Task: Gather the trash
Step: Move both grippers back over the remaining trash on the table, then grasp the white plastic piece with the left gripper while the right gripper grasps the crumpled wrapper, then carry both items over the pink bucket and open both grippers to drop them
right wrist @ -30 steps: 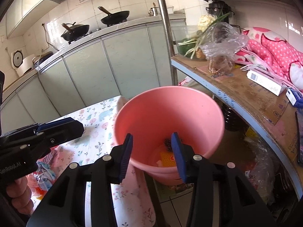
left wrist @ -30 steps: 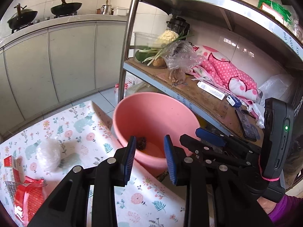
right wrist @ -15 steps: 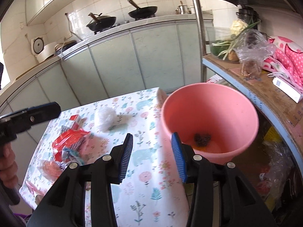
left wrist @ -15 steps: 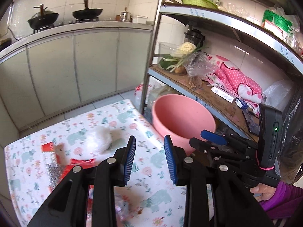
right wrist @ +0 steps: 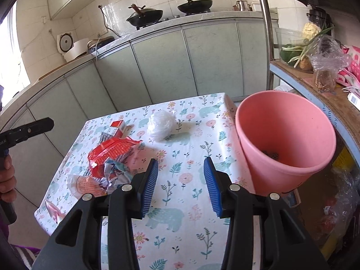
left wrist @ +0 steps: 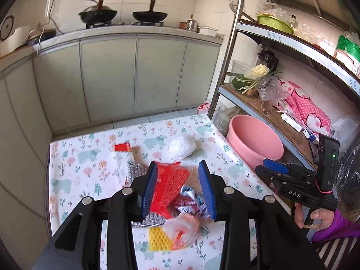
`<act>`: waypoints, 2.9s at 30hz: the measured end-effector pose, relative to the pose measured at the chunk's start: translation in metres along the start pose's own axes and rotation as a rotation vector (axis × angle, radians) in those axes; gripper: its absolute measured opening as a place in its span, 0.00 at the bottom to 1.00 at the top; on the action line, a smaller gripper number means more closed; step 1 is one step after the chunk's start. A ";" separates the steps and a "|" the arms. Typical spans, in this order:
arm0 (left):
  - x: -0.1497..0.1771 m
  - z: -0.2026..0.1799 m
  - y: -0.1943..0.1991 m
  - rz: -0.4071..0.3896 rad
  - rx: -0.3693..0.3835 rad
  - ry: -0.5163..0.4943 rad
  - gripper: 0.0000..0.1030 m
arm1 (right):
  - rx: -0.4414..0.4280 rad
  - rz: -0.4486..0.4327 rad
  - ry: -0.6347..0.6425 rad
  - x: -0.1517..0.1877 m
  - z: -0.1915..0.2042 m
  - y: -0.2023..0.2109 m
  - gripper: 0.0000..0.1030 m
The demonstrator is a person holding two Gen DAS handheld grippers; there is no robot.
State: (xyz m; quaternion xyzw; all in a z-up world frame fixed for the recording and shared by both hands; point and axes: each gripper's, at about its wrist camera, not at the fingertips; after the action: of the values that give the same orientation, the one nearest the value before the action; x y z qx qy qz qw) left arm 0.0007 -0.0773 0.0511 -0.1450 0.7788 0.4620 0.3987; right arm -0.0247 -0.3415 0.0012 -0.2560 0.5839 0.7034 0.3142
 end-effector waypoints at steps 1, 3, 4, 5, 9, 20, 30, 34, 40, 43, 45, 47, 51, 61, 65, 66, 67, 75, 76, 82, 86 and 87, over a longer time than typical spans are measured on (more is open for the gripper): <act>0.003 0.003 0.001 0.008 0.004 0.014 0.36 | -0.004 0.001 0.003 0.000 0.002 0.000 0.42; 0.012 0.006 0.001 0.030 0.015 0.028 0.36 | -0.013 0.006 0.007 0.002 0.006 -0.001 0.42; 0.017 0.007 0.001 0.042 0.021 0.029 0.36 | -0.018 0.009 0.009 0.003 0.008 -0.001 0.42; 0.022 0.006 0.000 0.055 0.027 0.029 0.36 | -0.026 0.013 0.011 0.004 0.010 -0.002 0.42; 0.044 0.000 -0.009 0.128 0.057 0.012 0.36 | -0.051 0.030 0.026 0.009 0.017 -0.004 0.42; 0.073 -0.010 -0.031 0.188 0.088 -0.025 0.35 | -0.083 0.062 0.087 0.015 0.038 -0.012 0.42; 0.076 -0.002 -0.035 0.158 0.114 -0.021 0.03 | -0.148 0.089 0.139 0.019 0.060 -0.016 0.42; 0.073 -0.009 -0.020 0.111 0.108 -0.093 0.01 | -0.193 0.113 0.158 0.020 0.074 -0.021 0.42; 0.067 -0.003 0.000 0.062 0.091 -0.103 0.01 | -0.200 0.160 0.217 0.026 0.096 -0.034 0.42; 0.066 0.004 0.004 0.048 0.083 -0.089 0.01 | -0.176 0.178 0.227 0.029 0.099 -0.041 0.42; 0.065 0.007 0.006 0.041 0.079 -0.083 0.01 | -0.164 0.194 0.222 0.030 0.098 -0.046 0.42; 0.065 0.009 0.006 0.037 0.077 -0.072 0.01 | -0.152 0.212 0.212 0.031 0.095 -0.049 0.27; 0.064 0.010 0.006 0.036 0.077 -0.072 0.01 | -0.134 0.216 0.209 0.031 0.088 -0.046 0.11; 0.057 0.003 0.002 0.025 0.085 -0.090 0.01 | -0.099 0.141 0.182 0.024 0.064 -0.022 0.03; 0.051 -0.001 0.001 0.014 0.089 -0.102 0.01 | -0.084 0.081 0.168 0.015 0.055 -0.009 0.03; 0.050 -0.002 0.001 0.011 0.090 -0.104 0.01 | -0.080 0.069 0.165 0.012 0.052 -0.007 0.03; 0.048 -0.003 0.000 0.008 0.092 -0.104 0.01 | -0.075 0.057 0.161 0.010 0.049 -0.004 0.03; 0.027 -0.017 -0.008 -0.030 0.111 -0.117 0.01 | -0.012 -0.045 0.105 -0.008 0.022 0.018 0.03; 0.024 -0.020 -0.009 -0.036 0.115 -0.123 0.01 | -0.003 -0.056 0.094 -0.010 0.018 0.020 0.03; -0.004 -0.039 -0.024 -0.081 0.148 -0.146 0.01 | 0.084 -0.111 0.034 -0.022 -0.016 0.032 0.03; -0.022 -0.056 -0.036 -0.107 0.175 -0.164 0.01 | 0.149 -0.137 -0.007 -0.030 -0.042 0.037 0.03; -0.027 -0.060 -0.040 -0.111 0.180 -0.169 0.01 | 0.164 -0.142 -0.018 -0.030 -0.048 0.037 0.03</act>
State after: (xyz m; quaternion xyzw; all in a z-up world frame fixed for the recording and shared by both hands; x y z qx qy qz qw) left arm 0.0125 -0.1522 0.0623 -0.1117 0.7716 0.3780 0.4993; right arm -0.0328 -0.3977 0.0383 -0.2639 0.6172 0.6313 0.3884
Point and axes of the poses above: each gripper's, at about its wrist camera, not at the fingertips, and y roughly against the way its jaws point, z to its left, x to its underside, and after that the axes turned 9 degrees about x, right-handed
